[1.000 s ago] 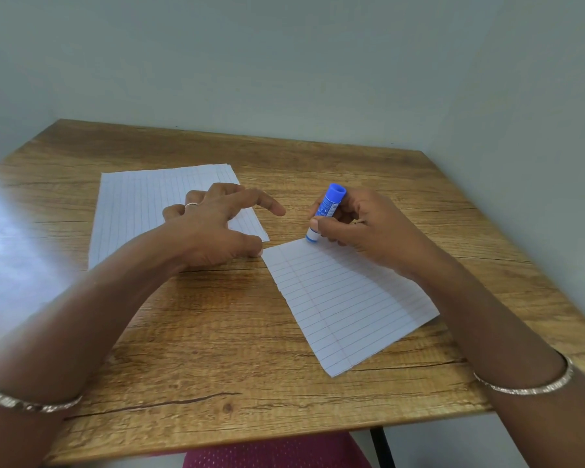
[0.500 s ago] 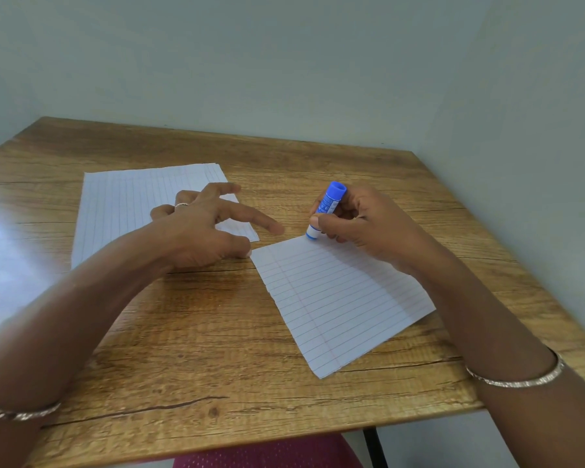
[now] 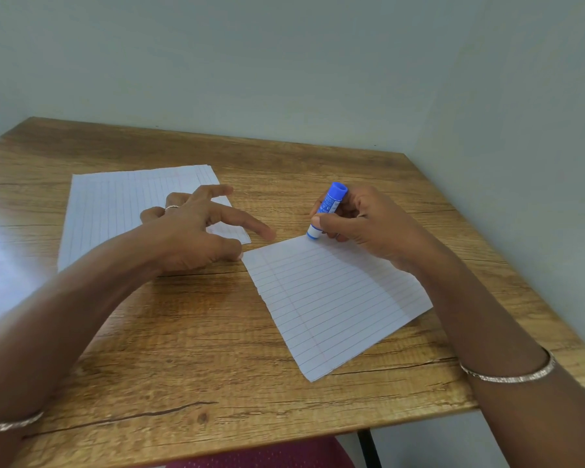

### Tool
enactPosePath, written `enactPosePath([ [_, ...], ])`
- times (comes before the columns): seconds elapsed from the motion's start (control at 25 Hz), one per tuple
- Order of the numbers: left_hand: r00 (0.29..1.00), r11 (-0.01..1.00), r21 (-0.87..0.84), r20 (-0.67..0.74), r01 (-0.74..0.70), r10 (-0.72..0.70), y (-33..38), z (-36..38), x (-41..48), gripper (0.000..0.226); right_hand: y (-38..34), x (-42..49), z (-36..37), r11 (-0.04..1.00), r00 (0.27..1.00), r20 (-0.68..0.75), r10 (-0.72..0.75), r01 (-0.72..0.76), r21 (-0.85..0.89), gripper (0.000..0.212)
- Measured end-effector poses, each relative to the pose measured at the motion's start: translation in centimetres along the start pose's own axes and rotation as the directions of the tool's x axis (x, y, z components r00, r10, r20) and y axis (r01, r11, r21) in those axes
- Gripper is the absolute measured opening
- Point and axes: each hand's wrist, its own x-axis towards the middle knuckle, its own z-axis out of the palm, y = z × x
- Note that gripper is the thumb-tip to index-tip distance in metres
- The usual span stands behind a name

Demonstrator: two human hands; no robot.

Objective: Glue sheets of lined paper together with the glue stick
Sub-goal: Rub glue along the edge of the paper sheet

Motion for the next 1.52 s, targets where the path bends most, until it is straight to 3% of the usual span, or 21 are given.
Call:
enactPosePath([
  [0.16, 1.000, 1.000, 0.004, 0.013, 0.009, -0.009, 0.2, 0.0, 0.0, 0.044, 0.4, 0.2, -0.4, 0.999, 1.000, 0.003, 0.026, -0.026, 0.027, 0.025],
  [0.44, 1.000, 1.000, 0.026, 0.003, -0.005, 0.005, 0.4, -0.1, 0.0, 0.056, 0.9, 0.1, -1.2, 0.996, 0.998, -0.023, 0.062, -0.060, 0.073, 0.015],
  [0.76, 1.000, 1.000, 0.024, -0.001, -0.010, 0.010, 0.4, -0.1, 0.0, 0.055, 1.5, 0.4, -1.8, 0.993, 0.995, -0.048, 0.090, -0.086, 0.085, 0.025],
  [1.0, 1.000, 1.000, 0.020, -0.010, -0.010, 0.010, 0.3, 0.0, -0.1, 0.054, 1.7, 0.3, -2.3, 0.989, 0.990, -0.067, 0.126, -0.120, 0.090, 0.013],
  [1.52, 1.000, 0.999, 0.030, 0.001, -0.012, 0.012, 0.1, 0.0, 0.2, 0.050, 2.0, 0.5, -3.3, 0.977, 0.971, -0.117, 0.210, -0.204, 0.068, 0.020],
])
